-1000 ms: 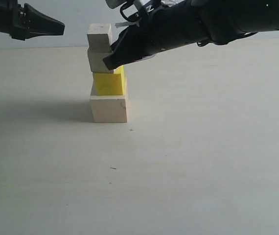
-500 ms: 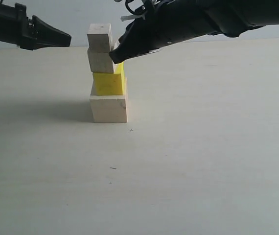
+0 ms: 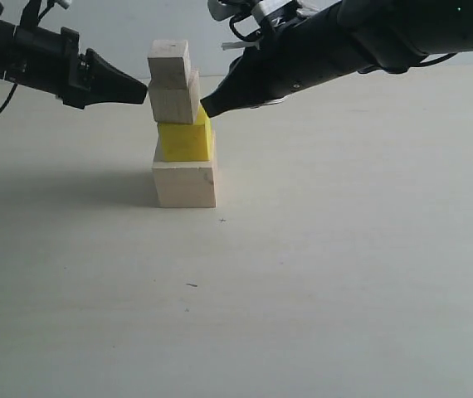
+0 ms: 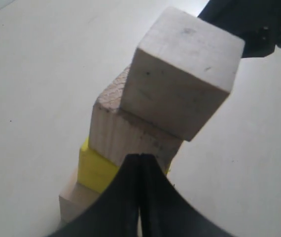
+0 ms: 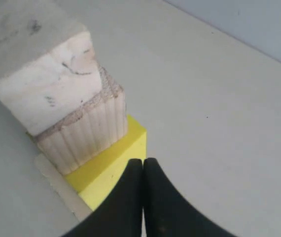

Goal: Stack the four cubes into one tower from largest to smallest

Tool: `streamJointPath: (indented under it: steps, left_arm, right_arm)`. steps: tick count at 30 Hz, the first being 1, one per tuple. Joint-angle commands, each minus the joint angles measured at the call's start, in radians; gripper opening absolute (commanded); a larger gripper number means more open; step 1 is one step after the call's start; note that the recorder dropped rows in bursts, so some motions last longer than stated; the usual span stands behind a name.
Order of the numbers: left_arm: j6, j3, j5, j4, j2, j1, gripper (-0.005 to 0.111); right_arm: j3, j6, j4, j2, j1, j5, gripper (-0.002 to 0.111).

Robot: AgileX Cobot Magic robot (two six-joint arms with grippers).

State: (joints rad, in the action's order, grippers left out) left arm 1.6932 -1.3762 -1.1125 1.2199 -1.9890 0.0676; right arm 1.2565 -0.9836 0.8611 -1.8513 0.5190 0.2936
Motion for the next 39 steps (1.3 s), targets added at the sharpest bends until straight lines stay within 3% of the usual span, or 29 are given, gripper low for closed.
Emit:
streamJointPath:
  steps: [1, 31, 39]
  left_arm:
    - [-0.008, 0.003, -0.025, 0.012, -0.001, 0.004, 0.000]
    - [-0.027, 0.003, 0.001, -0.030, -0.001, 0.012, 0.000]
    - [-0.027, 0.003, 0.020, -0.030, -0.001, 0.012, 0.000]
  right_arm:
    - [0.007, 0.000, 0.000, 0.001, -0.004, -0.008, 0.000]
    - [0.007, -0.019, -0.005, -0.034, -0.004, 0.071, 0.000]
    - [0.007, -0.194, 0.153, -0.034, -0.002, 0.097, 0.000]
